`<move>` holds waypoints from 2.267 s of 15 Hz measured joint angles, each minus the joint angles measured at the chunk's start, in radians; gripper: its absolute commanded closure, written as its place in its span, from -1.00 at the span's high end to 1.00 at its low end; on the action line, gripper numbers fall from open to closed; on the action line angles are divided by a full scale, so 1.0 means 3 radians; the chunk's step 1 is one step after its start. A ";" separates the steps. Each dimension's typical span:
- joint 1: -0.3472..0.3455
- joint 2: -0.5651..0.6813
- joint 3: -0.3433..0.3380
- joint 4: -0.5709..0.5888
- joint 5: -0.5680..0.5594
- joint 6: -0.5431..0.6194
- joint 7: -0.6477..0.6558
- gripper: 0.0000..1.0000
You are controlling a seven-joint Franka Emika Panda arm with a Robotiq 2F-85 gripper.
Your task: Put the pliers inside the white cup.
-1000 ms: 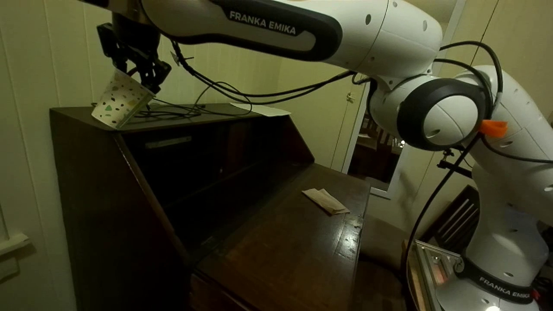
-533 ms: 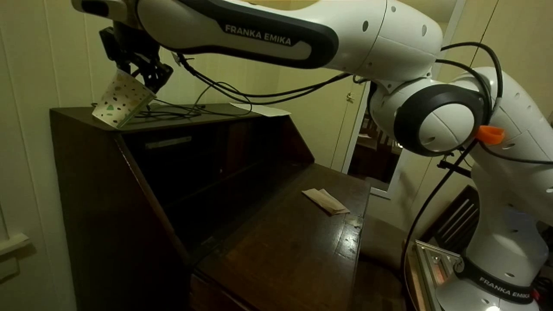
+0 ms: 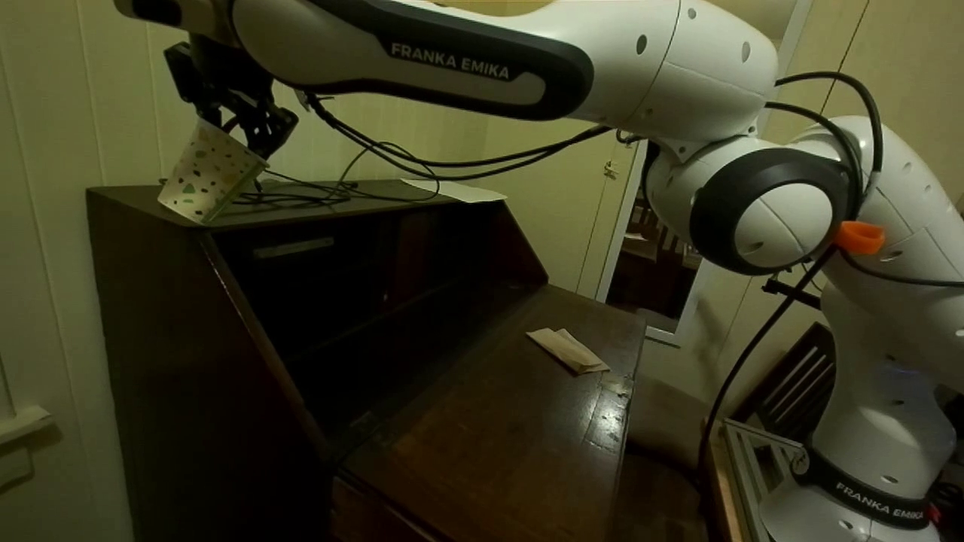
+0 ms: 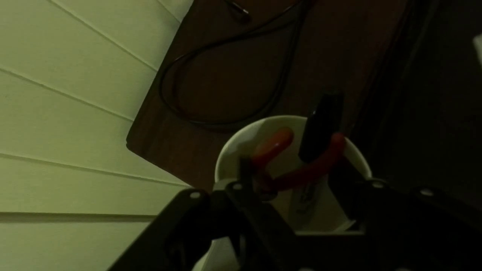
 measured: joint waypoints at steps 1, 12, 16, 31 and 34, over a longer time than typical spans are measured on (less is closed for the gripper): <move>0.0006 0.0002 -0.0010 0.0000 -0.0003 0.0000 -0.0003 -0.42; 0.0034 0.0013 -0.0110 0.0000 -0.0057 -0.0069 -0.0026 -0.42; 0.0045 0.0015 -0.0132 0.0000 -0.0071 -0.0071 -0.0052 -0.42; 0.0159 0.0015 -0.0142 0.0000 -0.0226 -0.0070 -0.0278 -0.42; 0.0167 0.0015 -0.0142 0.0000 -0.0240 -0.0068 -0.0279 -0.42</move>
